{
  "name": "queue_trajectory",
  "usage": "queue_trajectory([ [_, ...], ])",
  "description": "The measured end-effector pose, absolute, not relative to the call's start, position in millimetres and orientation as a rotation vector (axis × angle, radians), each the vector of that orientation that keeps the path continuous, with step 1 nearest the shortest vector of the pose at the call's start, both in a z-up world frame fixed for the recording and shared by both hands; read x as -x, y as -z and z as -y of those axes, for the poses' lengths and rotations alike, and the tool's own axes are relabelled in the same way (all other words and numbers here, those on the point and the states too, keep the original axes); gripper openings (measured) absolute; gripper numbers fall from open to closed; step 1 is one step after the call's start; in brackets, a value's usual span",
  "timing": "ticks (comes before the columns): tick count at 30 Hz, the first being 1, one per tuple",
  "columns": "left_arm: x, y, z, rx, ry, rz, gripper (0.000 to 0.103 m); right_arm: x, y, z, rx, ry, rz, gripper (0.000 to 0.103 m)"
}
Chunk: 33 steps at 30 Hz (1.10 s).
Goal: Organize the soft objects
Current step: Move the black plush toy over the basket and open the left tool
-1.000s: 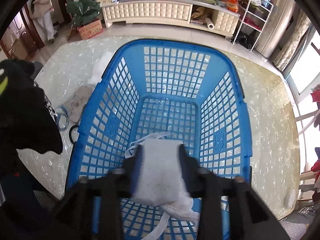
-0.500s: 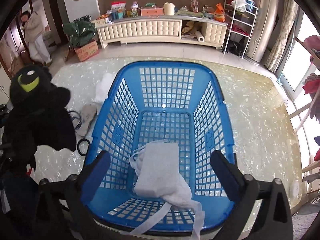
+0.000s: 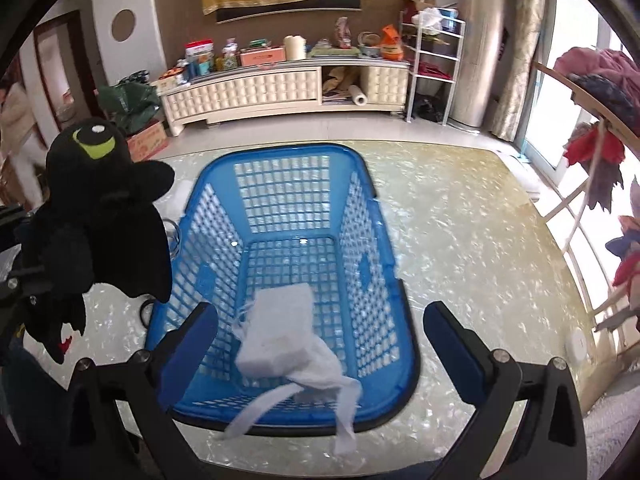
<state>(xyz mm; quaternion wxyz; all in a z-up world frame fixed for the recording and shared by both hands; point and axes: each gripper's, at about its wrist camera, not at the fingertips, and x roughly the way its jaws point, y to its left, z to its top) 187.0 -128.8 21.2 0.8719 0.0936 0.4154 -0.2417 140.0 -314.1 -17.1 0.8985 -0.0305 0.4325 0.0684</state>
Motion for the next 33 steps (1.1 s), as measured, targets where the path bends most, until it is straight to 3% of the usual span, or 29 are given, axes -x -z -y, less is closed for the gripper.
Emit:
queue_trajectory([
  [33, -257.9, 59.3, 222.5, -0.404, 0.585, -1.017, 0.046, -133.7, 34.6, 355.0, -0.088, -0.097, -0.952, 0.103],
])
